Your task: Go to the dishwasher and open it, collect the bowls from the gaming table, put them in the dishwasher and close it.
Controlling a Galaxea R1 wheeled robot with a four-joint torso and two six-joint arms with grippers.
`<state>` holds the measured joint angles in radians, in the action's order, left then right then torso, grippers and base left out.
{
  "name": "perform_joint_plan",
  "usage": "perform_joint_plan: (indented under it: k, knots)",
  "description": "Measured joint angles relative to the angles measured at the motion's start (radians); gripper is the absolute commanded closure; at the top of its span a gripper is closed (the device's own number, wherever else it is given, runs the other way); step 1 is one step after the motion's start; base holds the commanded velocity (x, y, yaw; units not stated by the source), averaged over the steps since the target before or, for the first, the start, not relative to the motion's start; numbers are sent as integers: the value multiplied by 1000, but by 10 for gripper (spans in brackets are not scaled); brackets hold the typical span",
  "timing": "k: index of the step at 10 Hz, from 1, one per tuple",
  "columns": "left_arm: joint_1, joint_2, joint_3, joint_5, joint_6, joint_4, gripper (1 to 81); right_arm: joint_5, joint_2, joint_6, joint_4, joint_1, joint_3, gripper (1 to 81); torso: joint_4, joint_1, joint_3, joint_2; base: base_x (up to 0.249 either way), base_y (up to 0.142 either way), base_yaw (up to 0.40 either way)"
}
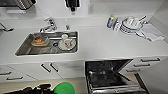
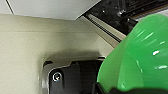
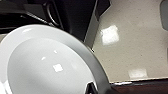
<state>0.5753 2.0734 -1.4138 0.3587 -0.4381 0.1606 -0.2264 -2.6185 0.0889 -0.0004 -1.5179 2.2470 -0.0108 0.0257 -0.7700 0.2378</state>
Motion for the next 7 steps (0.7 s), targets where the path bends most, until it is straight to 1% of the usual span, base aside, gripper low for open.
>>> perform_joint_plan:
  k: [1, 2, 3, 5, 6, 7]
  knots:
    - [-58, 38, 6, 66, -9, 0, 811, 0, 0, 0, 0, 0, 0, 811, 0, 0, 0, 0, 0, 0, 0]
    - [-106, 87, 7, 116, -17, 0, 811, -1, 0, 0, 0, 1, -1, 811, 0, 0, 0, 0, 0, 0, 0]
    - [-137, 143, 12, 152, -34, -1, 811, -1, -1, -1, 0, 3, -7, 811, 0, 0, 0, 0, 0, 0, 0]
    - [-179, 256, -5, 220, -46, -4, 811, -2, -3, -2, 0, 6, -15, 811, 0, 0, 0, -1, 0, 0, 0]
    - [-200, 318, -39, 246, -57, -4, 811, -1, -6, -2, 0, 6, -16, 811, 0, 0, 0, -1, 0, 0, 0]
    - [-218, 379, -76, 270, -60, -4, 811, -1, -8, -1, 0, 6, -16, 811, 0, 0, 0, -1, 0, 0, 0]
